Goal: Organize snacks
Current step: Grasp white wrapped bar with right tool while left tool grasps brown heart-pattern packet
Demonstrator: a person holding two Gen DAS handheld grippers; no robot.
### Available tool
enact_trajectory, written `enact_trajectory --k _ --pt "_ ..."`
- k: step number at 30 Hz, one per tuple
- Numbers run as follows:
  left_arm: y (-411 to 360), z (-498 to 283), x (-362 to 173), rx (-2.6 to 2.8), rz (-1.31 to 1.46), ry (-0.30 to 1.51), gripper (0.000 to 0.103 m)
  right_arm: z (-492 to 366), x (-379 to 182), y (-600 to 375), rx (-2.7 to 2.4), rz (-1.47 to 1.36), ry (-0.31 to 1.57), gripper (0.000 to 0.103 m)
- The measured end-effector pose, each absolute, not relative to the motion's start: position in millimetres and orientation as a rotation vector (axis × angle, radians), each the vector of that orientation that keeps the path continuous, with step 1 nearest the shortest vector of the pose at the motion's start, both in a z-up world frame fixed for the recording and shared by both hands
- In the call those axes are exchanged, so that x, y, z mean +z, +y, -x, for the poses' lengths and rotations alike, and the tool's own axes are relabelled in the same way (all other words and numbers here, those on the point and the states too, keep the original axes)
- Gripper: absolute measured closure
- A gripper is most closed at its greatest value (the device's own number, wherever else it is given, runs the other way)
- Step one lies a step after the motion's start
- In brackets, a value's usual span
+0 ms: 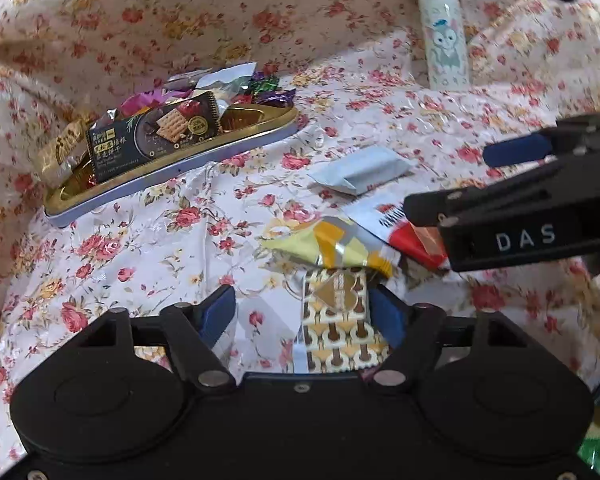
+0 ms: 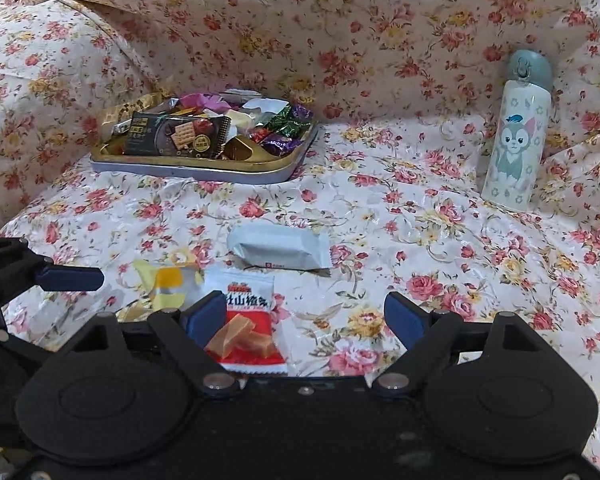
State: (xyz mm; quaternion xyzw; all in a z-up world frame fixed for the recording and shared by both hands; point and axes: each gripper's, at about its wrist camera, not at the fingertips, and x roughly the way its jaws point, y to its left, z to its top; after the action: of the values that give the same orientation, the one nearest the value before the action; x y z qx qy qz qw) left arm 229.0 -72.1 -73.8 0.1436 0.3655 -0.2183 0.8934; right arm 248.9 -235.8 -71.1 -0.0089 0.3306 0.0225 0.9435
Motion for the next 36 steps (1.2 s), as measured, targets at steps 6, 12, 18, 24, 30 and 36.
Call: enact_trajectory --k 6,12,18,24,30,36 --pt "-63.9 -243.7 -74.7 -0.437 -0.266 0.761 0.041 -259.5 -73.9 -234.6 0.054 0.008 0.683 0.013" --pt "-51.0 -259.0 -75.5 -0.395 -0.245 0.764 0.041 -265.4 -75.8 -229.0 0.062 0.017 0.682 0.013" --pt "-31.2 -273.9 -77.7 -0.385 -0.171 0.793 0.040 -273.5 -75.0 -226.0 0.060 0.037 0.671 0.013" --pt "-22.8 -275.4 -80.0 -0.391 -0.159 0.781 0.040 -291.6 -72.9 -227.8 0.020 0.038 0.654 0.013" --pt "-22.2 -276.7 -79.4 -0.388 -0.148 0.790 0.039 -329.0 -66.7 -238.9 -0.066 -0.057 0.660 0.013" --pt "-21.7 -276.3 -80.4 -0.398 -0.149 0.784 0.039 -360.0 -72.6 -246.2 -0.125 -0.067 0.726 0.014"
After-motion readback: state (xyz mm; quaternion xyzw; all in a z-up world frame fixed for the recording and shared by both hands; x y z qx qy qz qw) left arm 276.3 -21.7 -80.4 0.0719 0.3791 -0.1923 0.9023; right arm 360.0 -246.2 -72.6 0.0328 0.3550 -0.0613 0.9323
